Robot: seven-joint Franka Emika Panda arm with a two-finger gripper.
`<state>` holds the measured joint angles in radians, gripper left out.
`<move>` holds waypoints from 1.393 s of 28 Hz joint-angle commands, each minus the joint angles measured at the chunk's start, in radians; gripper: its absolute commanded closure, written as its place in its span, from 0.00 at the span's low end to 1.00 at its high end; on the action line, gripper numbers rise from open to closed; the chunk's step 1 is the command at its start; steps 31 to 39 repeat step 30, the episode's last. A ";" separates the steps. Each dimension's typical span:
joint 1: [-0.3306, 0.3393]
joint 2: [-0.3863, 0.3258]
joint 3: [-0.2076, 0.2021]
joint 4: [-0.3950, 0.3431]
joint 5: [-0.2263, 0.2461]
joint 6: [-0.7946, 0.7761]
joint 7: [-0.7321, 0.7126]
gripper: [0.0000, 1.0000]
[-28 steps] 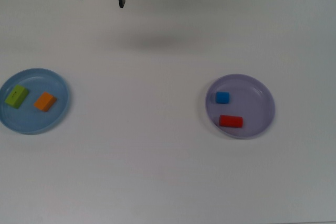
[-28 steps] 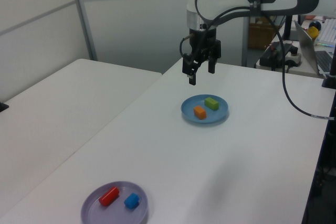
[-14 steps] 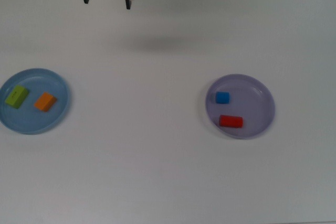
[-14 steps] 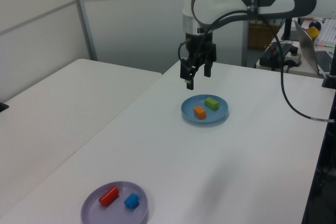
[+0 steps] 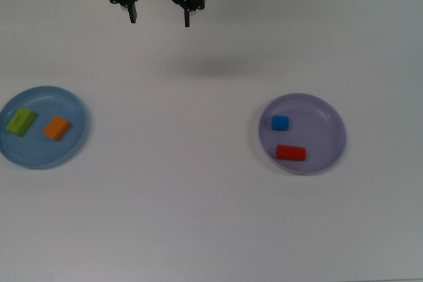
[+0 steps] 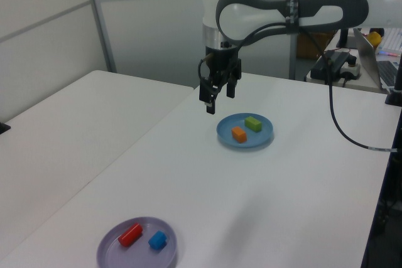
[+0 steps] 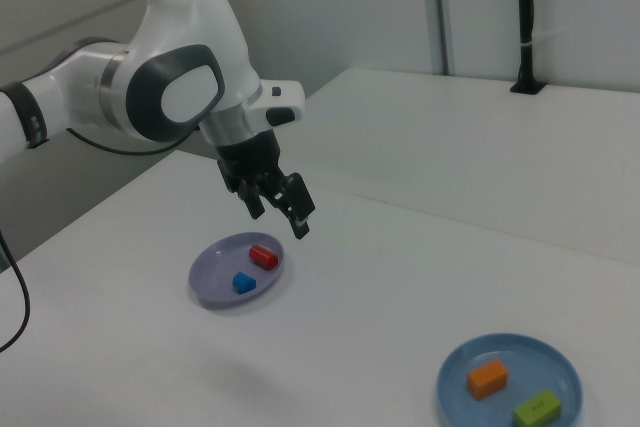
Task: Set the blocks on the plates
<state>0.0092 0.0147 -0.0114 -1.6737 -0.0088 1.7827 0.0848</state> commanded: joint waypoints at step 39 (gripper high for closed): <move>0.001 -0.001 -0.004 0.035 0.007 -0.117 -0.011 0.00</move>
